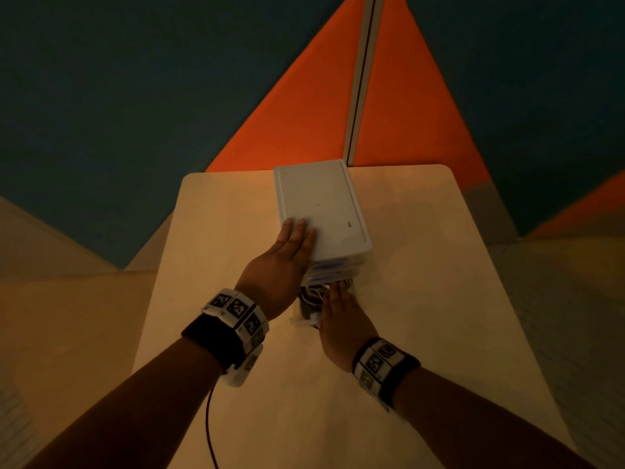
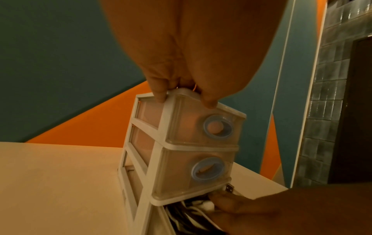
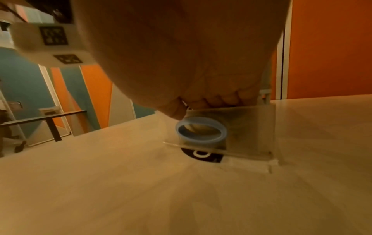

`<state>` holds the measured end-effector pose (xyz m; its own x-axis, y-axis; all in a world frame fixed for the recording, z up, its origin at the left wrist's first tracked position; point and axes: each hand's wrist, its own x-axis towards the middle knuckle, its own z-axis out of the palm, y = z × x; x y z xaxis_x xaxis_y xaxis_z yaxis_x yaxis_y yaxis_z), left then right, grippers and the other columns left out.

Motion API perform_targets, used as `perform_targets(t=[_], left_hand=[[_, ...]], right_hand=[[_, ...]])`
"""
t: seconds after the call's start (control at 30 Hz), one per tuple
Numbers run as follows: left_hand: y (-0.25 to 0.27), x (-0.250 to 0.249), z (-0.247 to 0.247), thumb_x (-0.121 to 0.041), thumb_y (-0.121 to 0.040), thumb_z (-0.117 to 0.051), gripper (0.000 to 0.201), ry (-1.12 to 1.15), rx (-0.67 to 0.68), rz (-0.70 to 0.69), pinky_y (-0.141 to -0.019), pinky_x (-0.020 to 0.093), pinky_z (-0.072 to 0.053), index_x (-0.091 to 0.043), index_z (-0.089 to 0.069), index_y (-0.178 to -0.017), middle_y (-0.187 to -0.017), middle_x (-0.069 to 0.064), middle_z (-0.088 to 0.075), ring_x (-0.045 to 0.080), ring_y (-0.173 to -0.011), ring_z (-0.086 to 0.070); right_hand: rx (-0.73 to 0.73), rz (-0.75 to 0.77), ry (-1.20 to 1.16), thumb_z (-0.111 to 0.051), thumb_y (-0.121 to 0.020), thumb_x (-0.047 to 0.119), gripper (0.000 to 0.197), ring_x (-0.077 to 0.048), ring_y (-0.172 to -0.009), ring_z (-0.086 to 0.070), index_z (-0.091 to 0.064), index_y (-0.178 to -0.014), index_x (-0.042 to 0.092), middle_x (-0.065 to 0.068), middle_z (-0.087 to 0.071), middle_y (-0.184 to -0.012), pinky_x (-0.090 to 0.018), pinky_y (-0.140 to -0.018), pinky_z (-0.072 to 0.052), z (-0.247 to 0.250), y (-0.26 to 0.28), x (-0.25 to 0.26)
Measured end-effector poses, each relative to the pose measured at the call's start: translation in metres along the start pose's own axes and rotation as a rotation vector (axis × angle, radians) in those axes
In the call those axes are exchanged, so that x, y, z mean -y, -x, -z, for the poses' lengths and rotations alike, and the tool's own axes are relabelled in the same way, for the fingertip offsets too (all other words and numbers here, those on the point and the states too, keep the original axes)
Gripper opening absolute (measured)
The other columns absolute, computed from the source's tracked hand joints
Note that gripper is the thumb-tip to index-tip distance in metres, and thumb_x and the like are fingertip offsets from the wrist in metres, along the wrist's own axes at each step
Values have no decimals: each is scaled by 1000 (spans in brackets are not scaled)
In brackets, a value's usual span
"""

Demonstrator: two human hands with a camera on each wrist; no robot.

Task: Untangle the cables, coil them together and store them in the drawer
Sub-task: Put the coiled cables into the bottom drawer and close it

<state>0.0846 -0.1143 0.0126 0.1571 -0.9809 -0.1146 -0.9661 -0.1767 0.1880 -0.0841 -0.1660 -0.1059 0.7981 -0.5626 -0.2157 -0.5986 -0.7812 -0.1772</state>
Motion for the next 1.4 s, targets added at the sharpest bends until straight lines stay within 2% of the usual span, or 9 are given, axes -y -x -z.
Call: perform_targets(t=[0.07, 0.23, 0.4, 0.53, 0.6, 0.7, 0.87, 1.1, 1.4], left_hand=[[-2, 1, -1, -25, -106, -29, 62, -14, 2, -4, -120, 40, -25, -11, 0, -159, -167, 11, 3, 31, -154, 5], [-3, 5, 0, -24, -105, -28, 61, -33, -4, -21, -121, 41, -24, -10, -2, -159, -167, 12, 1, 32, -154, 3], [-2, 1, 4, -33, -96, -10, 68, -31, 7, -4, -119, 40, -27, -12, -1, -159, -167, 10, 3, 30, -154, 5], [-2, 1, 4, -31, -100, -16, 64, -15, 1, -4, -118, 39, -28, -12, 1, -159, -167, 9, 5, 28, -154, 6], [-3, 2, 2, -31, -103, -18, 62, -7, -21, -11, -118, 40, -31, -12, -2, -159, -167, 10, 2, 29, -154, 4], [-4, 4, -3, -28, -106, -29, 61, 4, -42, -19, -118, 41, -32, -11, -4, -159, -167, 10, -1, 29, -154, 2], [-4, 5, -4, -33, -101, -19, 63, 15, -74, -29, -117, 43, -32, -9, -12, -159, -166, 13, -9, 33, -153, -5], [-3, 10, -7, -20, -104, -37, 60, 43, -102, -54, -114, 43, -35, -9, -13, -158, -166, 14, -10, 34, -153, -5], [-4, 13, -14, -11, -98, -58, 69, 42, -112, -69, -102, 50, -50, -6, -21, -156, -163, 17, -21, 38, -150, -16]], right_hand=[[82, 17, 71, -33, -107, 35, 71, -42, -154, -2, -2, -157, -6, -26, 4, -166, -50, -126, -7, 3, -3, 0], [-3, 106, 18, -45, -105, 29, 66, -40, -153, -18, -21, -157, -4, -25, -17, -164, -47, -125, -17, 0, -6, -15], [-337, 165, -160, -90, -71, 22, 66, -29, -120, -66, -66, -130, 4, -16, -67, -131, -37, -97, -54, 10, 11, -31], [-433, 10, -381, -63, -94, 40, 27, -14, -88, -68, -73, -105, 18, 1, -72, -98, -28, -75, -58, 11, 44, -35], [-200, -262, -606, -40, -100, 53, 48, -13, -77, -64, -70, -91, 17, 2, -69, -88, -30, -70, -55, 4, 56, -27], [266, -808, -1470, -45, -106, 35, 37, -24, -88, -67, -69, -104, 7, -12, -71, -100, -41, -76, -58, -1, 54, -10], [54, -966, -2231, -47, -106, 12, 24, -36, -116, -59, -59, -123, 0, -18, -65, -116, -40, -89, -53, 7, 29, -5], [-124, -974, -2342, -45, -107, 14, 41, -38, -125, -56, -47, -142, -7, -25, -54, -141, -41, -98, -51, 4, 5, 18], [-316, -1016, -2384, -54, -104, 15, 37, -32, -116, -61, -55, -136, -3, -19, -61, -132, -36, -92, -54, 12, -36, 23]])
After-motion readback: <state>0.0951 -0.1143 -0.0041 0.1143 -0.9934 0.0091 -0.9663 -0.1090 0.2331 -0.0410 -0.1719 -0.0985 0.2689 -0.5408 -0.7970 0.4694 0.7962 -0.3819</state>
